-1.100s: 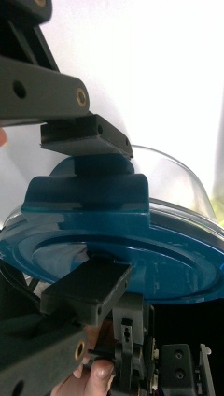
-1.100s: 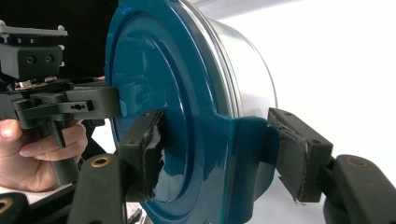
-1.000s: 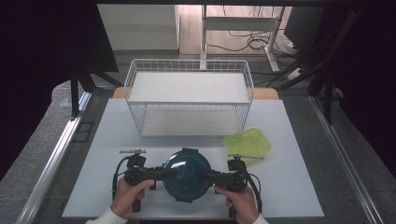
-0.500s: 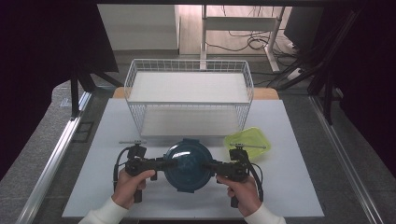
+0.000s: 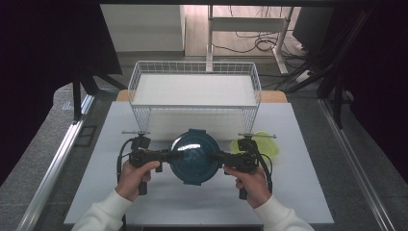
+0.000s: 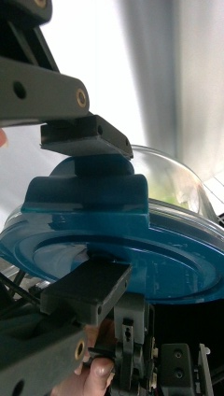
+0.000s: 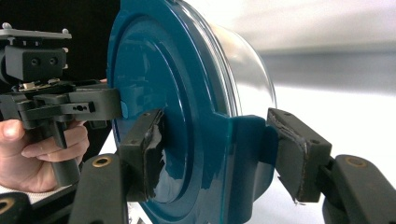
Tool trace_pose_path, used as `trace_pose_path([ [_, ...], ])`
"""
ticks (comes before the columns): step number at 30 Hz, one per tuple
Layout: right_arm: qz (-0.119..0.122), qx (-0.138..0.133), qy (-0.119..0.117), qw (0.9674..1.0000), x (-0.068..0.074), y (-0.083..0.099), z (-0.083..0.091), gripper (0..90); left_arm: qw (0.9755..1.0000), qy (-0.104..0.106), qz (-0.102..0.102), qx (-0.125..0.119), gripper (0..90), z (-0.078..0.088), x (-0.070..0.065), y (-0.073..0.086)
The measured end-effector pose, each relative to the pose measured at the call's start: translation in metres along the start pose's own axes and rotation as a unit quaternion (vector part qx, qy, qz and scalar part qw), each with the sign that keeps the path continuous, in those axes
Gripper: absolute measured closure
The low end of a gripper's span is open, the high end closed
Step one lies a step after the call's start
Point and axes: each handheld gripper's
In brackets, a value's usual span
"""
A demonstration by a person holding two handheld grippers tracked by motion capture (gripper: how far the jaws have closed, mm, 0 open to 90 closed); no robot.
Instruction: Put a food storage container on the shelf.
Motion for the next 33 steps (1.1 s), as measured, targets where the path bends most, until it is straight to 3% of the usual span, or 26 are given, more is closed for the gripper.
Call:
trace_pose_path([
  [8,0.02,-0.01,0.001,0.9998,0.008,-0.025,0.008,38.5,0.9998,0.004,-0.01,-0.015,39.7,0.006,-0.011,-0.018],
  [33,0.04,-0.027,-0.003,0.9988,0.018,-0.059,0.018,38.5,0.9992,0.003,-0.024,-0.031,40.0,0.017,-0.03,-0.05],
])
Point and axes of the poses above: each handheld gripper's, and its own axes: z roughly backward along the jaws, y roughly out of its underside, x roughly to its left, and after that the axes turned 6 degrees about z, right-handed
